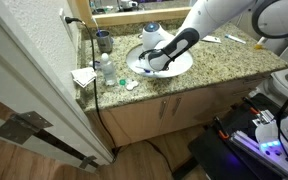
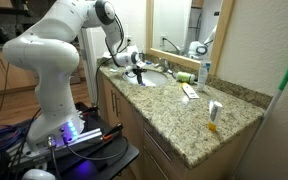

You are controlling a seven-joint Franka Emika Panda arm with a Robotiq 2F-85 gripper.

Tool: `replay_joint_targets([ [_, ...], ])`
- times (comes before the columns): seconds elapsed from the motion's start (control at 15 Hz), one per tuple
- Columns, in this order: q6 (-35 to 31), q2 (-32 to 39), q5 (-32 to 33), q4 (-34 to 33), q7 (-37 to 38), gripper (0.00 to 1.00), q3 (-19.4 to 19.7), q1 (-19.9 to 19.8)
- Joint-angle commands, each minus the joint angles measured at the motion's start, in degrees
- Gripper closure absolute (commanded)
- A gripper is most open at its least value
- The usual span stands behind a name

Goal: Remove the blue-lidded bottle from the sink and place it on the counter top

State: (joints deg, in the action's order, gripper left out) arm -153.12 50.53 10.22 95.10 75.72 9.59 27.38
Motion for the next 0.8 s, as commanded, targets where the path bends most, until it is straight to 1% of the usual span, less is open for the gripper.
replay_joint_targets([
  [0.0, 1.9, 0.6, -0.3, -1.1, -1.3, 0.62, -0.5, -0.6],
  [0.2, 2.1, 0.5, 0.0, -1.0, -1.2, 0.83, -0.3, -0.4],
  [0.27, 1.9, 0.1, 0.0, -0.7, -1.2, 0.89, -0.2, -0.4],
  [0.33, 1.6, -0.5, 0.1, -0.3, -1.2, 0.97, -0.2, -0.4],
  [0.47, 0.8, -1.4, 0.4, 0.3, -1.0, 1.0, 0.2, -0.1],
  [0.53, 0.7, -1.7, 0.7, 0.5, -1.5, 0.68, 0.1, 0.0],
  [0.6, 1.4, -2.2, 1.1, 0.7, -2.4, 0.73, -0.1, -0.2],
  [0.67, 2.8, -2.7, 1.8, 0.9, -3.4, 0.73, 0.1, 0.0],
  [0.73, 3.4, -3.1, 2.5, 1.2, -4.2, 0.68, 0.4, 0.2],
])
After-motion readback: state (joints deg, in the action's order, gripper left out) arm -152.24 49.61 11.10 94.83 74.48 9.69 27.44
